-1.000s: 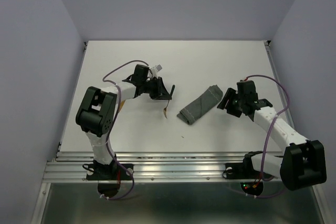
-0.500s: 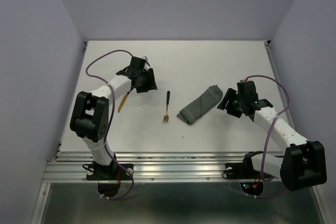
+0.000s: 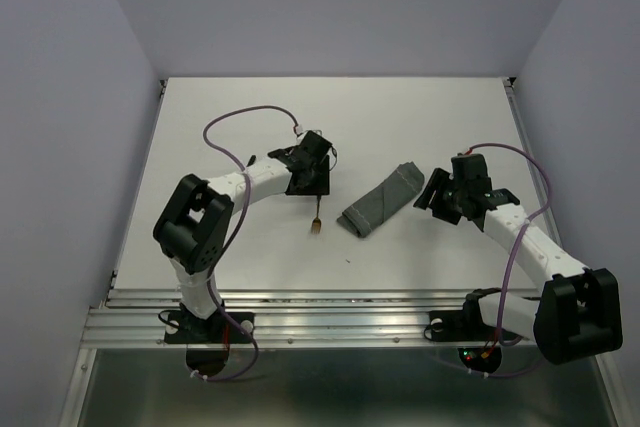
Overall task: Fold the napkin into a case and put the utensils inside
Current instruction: Pick up the fork from the center of the board, then insert the fork into the folded napkin.
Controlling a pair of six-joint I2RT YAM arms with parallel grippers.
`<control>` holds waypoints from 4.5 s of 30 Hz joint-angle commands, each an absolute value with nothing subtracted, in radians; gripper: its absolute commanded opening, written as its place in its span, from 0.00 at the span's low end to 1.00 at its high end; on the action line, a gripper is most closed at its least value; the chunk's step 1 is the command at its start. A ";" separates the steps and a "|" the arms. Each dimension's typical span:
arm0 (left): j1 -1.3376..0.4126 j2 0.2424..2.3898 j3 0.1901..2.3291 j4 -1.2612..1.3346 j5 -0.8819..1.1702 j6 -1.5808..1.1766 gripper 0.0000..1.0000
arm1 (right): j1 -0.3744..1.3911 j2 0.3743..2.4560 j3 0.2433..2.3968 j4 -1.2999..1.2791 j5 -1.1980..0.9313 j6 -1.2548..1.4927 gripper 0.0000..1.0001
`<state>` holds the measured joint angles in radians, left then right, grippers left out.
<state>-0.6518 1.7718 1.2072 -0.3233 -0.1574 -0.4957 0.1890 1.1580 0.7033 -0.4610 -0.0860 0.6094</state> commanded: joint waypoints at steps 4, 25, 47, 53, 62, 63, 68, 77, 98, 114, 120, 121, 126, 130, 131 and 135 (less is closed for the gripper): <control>-0.681 1.836 1.256 -0.341 -0.222 -0.523 0.63 | 0.183 1.134 0.684 -0.454 -0.078 0.611 0.63; -0.687 1.911 1.298 -0.252 -0.114 -0.330 0.00 | 0.183 1.215 0.767 -0.443 -0.061 0.589 0.64; -0.751 1.664 1.307 -0.236 0.199 -0.195 0.00 | 0.063 1.738 1.176 -0.437 0.098 0.614 0.43; -0.805 1.706 1.367 -0.287 0.178 -0.176 0.00 | 0.063 1.854 1.236 -0.408 0.020 0.578 0.42; -0.845 1.813 1.456 -0.380 0.170 -0.150 0.00 | 0.083 1.864 1.206 -0.371 -0.150 0.545 0.41; -0.845 1.840 1.465 -0.391 0.164 -0.150 0.00 | 0.083 1.864 1.203 -0.374 -0.150 0.542 0.41; -0.847 1.917 1.537 -0.454 0.164 -0.138 0.00 | 0.112 1.853 1.177 -0.373 -0.161 0.534 0.41; -0.850 1.959 1.537 -0.494 0.164 -0.112 0.00 | 0.112 1.853 1.169 -0.367 -0.178 0.534 0.42; -0.865 2.060 1.615 -0.548 0.175 -0.109 0.00 | 0.130 1.859 1.189 -0.367 -0.212 0.546 0.42; -0.865 2.135 1.729 -0.561 0.164 -0.123 0.00 | 0.169 1.819 1.126 -0.353 -0.225 0.549 0.42; -0.864 2.160 1.781 -0.575 0.160 -0.110 0.00 | 0.178 1.795 1.098 -0.348 -0.225 0.551 0.42; -0.864 2.170 1.798 -0.577 0.160 -0.110 0.00 | 0.178 1.793 1.097 -0.348 -0.225 0.552 0.42; -0.864 2.194 1.824 -0.584 0.153 -0.100 0.00 | 0.178 1.779 1.081 -0.345 -0.229 0.554 0.42; -0.864 2.183 1.816 -0.591 0.134 -0.098 0.11 | 0.178 1.775 1.071 -0.344 -0.230 0.552 0.42; -0.864 2.177 1.812 -0.594 0.127 -0.100 0.20 | 0.178 1.773 1.068 -0.344 -0.230 0.552 0.42; -0.864 2.135 1.786 -0.600 0.110 -0.104 0.34 | 0.178 1.764 1.063 -0.344 -0.230 0.554 0.42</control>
